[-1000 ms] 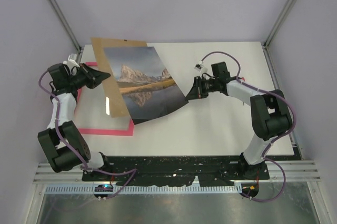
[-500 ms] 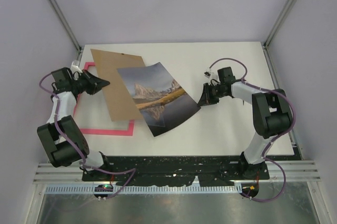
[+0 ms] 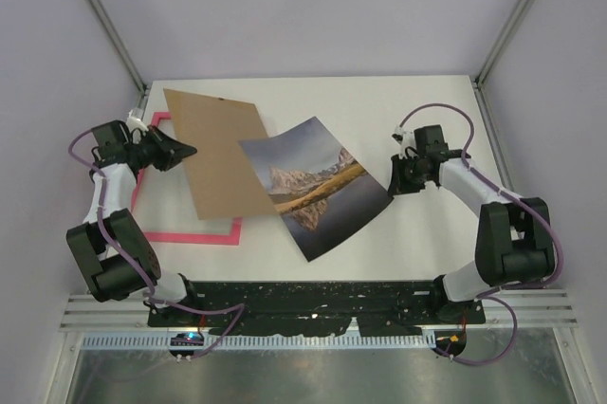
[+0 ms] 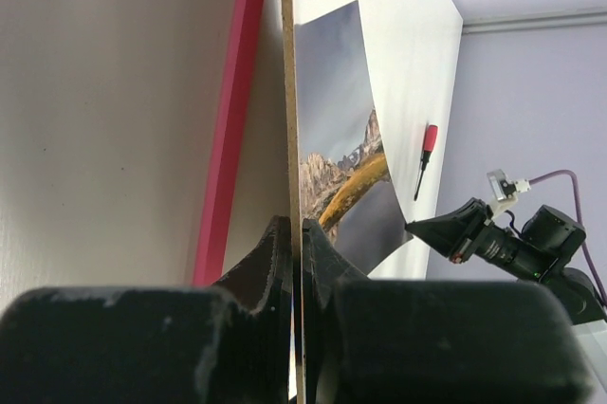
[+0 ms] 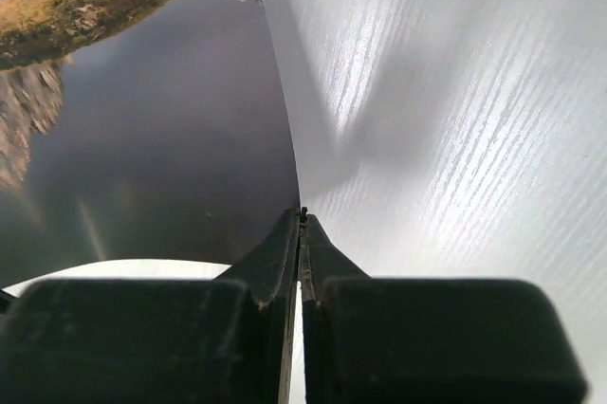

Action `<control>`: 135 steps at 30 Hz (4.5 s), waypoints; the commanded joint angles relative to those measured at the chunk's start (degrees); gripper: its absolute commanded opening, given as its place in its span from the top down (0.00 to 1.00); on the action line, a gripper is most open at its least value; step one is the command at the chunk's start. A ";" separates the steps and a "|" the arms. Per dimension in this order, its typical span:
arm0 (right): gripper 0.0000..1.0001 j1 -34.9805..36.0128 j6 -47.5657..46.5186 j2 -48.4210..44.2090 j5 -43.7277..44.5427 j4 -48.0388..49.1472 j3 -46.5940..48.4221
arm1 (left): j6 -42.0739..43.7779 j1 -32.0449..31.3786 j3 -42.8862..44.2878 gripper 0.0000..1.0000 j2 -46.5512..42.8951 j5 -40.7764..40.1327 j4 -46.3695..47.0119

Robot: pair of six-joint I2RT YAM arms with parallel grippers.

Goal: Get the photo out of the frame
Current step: Adjust the photo in the photo frame.

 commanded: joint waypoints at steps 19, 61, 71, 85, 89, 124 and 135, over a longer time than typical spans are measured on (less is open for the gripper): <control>0.27 19.91 -28.23 -0.33 0.04 8.82 8.27 | 2.10 0.58 5.06 1.00 -3.11 1.55 1.45; 0.12 22.57 -32.11 34.83 27.44 19.12 28.67 | 9.30 -0.74 19.11 1.00 2.42 -0.29 -9.61; 0.12 19.50 -31.76 33.08 32.81 15.68 25.17 | 18.44 -2.15 27.12 1.00 8.49 -7.15 -17.69; 0.12 17.12 -29.65 28.43 31.94 13.23 20.84 | 26.09 -3.55 30.20 1.00 11.04 -12.16 -21.57; 0.11 16.24 -26.93 24.29 23.77 10.33 25.50 | 26.98 -6.27 30.55 1.00 11.83 -12.95 -21.92; 0.11 16.94 -27.27 38.96 29.11 7.16 39.04 | 23.37 -27.29 48.30 1.00 20.54 -28.24 -21.57; 0.11 17.03 -28.07 41.87 31.22 6.02 39.13 | 23.63 -22.21 46.82 1.00 12.37 -29.04 -24.29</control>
